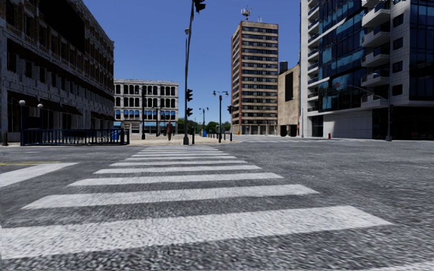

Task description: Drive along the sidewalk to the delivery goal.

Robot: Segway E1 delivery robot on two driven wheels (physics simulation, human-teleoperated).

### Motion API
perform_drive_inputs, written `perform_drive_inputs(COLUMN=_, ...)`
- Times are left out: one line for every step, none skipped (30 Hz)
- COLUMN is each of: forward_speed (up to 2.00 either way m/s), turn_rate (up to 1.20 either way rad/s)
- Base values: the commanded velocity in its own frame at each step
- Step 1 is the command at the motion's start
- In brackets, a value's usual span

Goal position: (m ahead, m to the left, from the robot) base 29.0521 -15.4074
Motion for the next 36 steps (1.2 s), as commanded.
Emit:
perform_drive_inputs(forward_speed=1.52, turn_rate=0.38)
perform_drive_inputs(forward_speed=1.52, turn_rate=0.37)
perform_drive_inputs(forward_speed=1.52, turn_rate=0.27)
perform_drive_inputs(forward_speed=1.52, turn_rate=0.00)
perform_drive_inputs(forward_speed=1.52, turn_rate=0.00)
perform_drive_inputs(forward_speed=1.52, turn_rate=0.00)
perform_drive_inputs(forward_speed=1.52, turn_rate=0.00)
perform_drive_inputs(forward_speed=1.52, turn_rate=0.00)
perform_drive_inputs(forward_speed=1.52, turn_rate=0.00)
perform_drive_inputs(forward_speed=1.52, turn_rate=0.00)
perform_drive_inputs(forward_speed=1.52, turn_rate=0.00)
perform_drive_inputs(forward_speed=1.52, turn_rate=0.00)
perform_drive_inputs(forward_speed=1.52, turn_rate=0.00)
perform_drive_inputs(forward_speed=1.52, turn_rate=0.00)
perform_drive_inputs(forward_speed=1.52, turn_rate=0.00)
perform_drive_inputs(forward_speed=1.52, turn_rate=0.00)
perform_drive_inputs(forward_speed=1.52, turn_rate=0.00)
perform_drive_inputs(forward_speed=1.52, turn_rate=0.00)
perform_drive_inputs(forward_speed=1.52, turn_rate=0.00)
perform_drive_inputs(forward_speed=1.52, turn_rate=0.00)
perform_drive_inputs(forward_speed=2.00, turn_rate=0.00)
perform_drive_inputs(forward_speed=2.00, turn_rate=0.00)
perform_drive_inputs(forward_speed=2.00, turn_rate=0.00)
perform_drive_inputs(forward_speed=2.00, turn_rate=0.00)
perform_drive_inputs(forward_speed=2.00, turn_rate=0.00)
perform_drive_inputs(forward_speed=2.00, turn_rate=0.00)
perform_drive_inputs(forward_speed=2.00, turn_rate=0.00)
perform_drive_inputs(forward_speed=2.00, turn_rate=0.00)
perform_drive_inputs(forward_speed=2.00, turn_rate=0.00)
perform_drive_inputs(forward_speed=2.00, turn_rate=0.00)
perform_drive_inputs(forward_speed=2.00, turn_rate=0.00)
perform_drive_inputs(forward_speed=2.00, turn_rate=0.00)
perform_drive_inputs(forward_speed=2.00, turn_rate=0.00)
perform_drive_inputs(forward_speed=2.00, turn_rate=0.00)
perform_drive_inputs(forward_speed=2.00, turn_rate=0.00)
perform_drive_inputs(forward_speed=2.00, turn_rate=0.00)
